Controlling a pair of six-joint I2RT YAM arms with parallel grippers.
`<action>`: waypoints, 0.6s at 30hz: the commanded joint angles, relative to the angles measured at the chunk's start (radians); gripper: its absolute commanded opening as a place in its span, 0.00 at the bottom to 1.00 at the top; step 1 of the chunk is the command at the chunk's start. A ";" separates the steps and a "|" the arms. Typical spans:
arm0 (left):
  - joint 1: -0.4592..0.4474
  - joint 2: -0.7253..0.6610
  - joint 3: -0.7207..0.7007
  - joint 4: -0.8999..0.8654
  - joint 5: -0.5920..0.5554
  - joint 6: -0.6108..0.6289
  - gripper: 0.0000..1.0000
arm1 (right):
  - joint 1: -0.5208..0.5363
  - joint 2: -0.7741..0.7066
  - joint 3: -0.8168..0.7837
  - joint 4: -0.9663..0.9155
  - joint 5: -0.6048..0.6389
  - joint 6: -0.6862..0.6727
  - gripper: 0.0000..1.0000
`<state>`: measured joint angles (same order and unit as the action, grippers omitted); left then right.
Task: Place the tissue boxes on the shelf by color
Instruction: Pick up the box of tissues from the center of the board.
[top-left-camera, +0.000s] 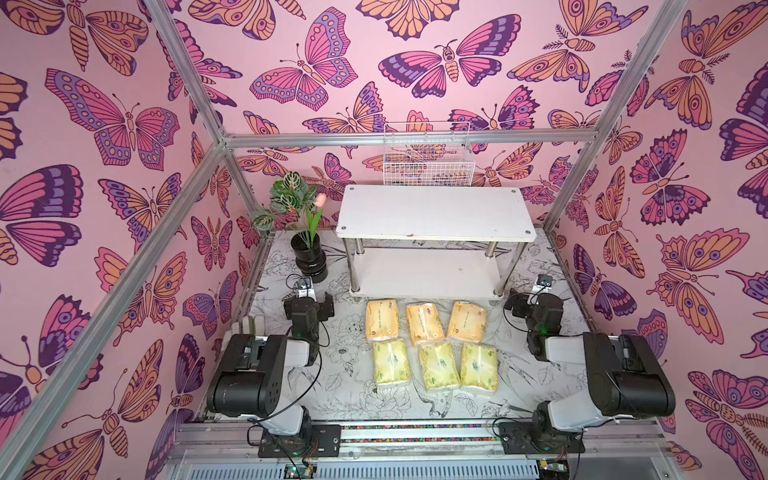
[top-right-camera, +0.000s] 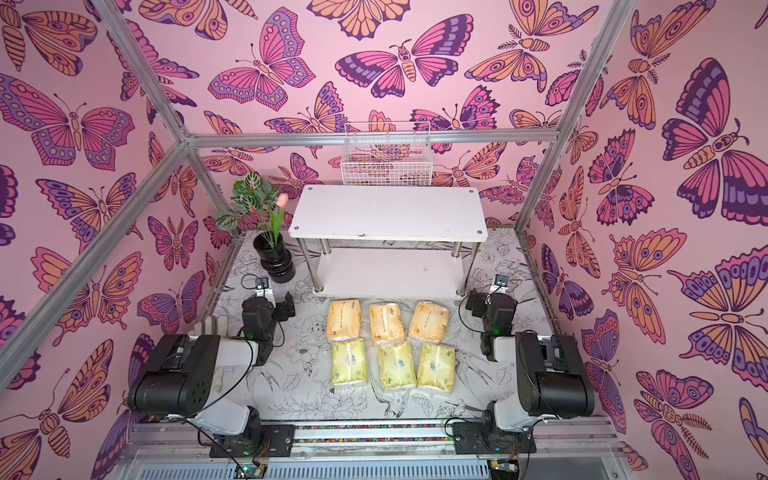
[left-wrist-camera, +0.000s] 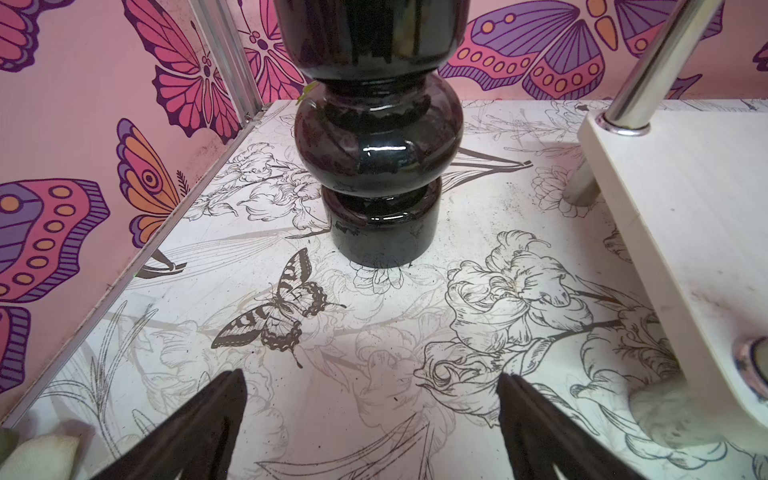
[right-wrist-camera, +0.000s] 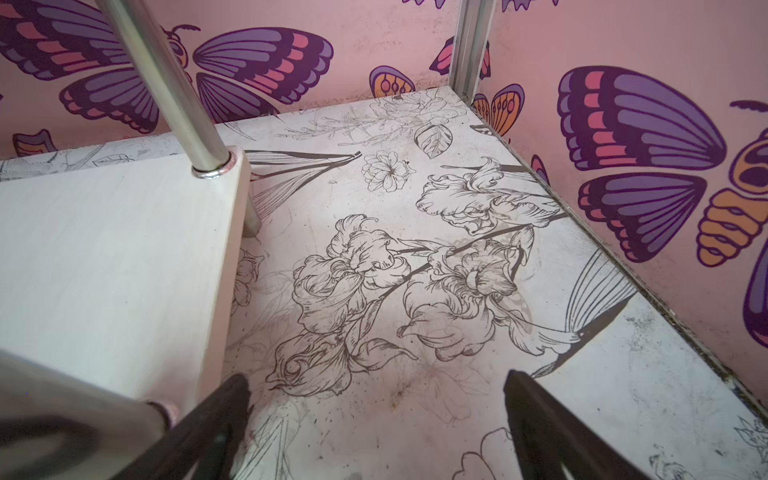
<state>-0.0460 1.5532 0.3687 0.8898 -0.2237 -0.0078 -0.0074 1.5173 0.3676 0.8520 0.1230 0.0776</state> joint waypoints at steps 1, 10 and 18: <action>0.005 -0.004 0.003 0.014 0.018 -0.007 0.99 | 0.007 -0.015 0.016 -0.010 0.011 -0.001 0.99; 0.005 -0.005 0.004 0.015 0.018 -0.007 1.00 | 0.007 -0.016 0.016 -0.010 0.011 -0.001 0.99; 0.012 -0.005 0.006 0.004 0.038 -0.010 1.00 | 0.007 -0.015 0.018 -0.014 0.014 0.002 0.99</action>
<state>-0.0444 1.5532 0.3687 0.8898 -0.2161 -0.0082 -0.0074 1.5173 0.3676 0.8516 0.1246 0.0776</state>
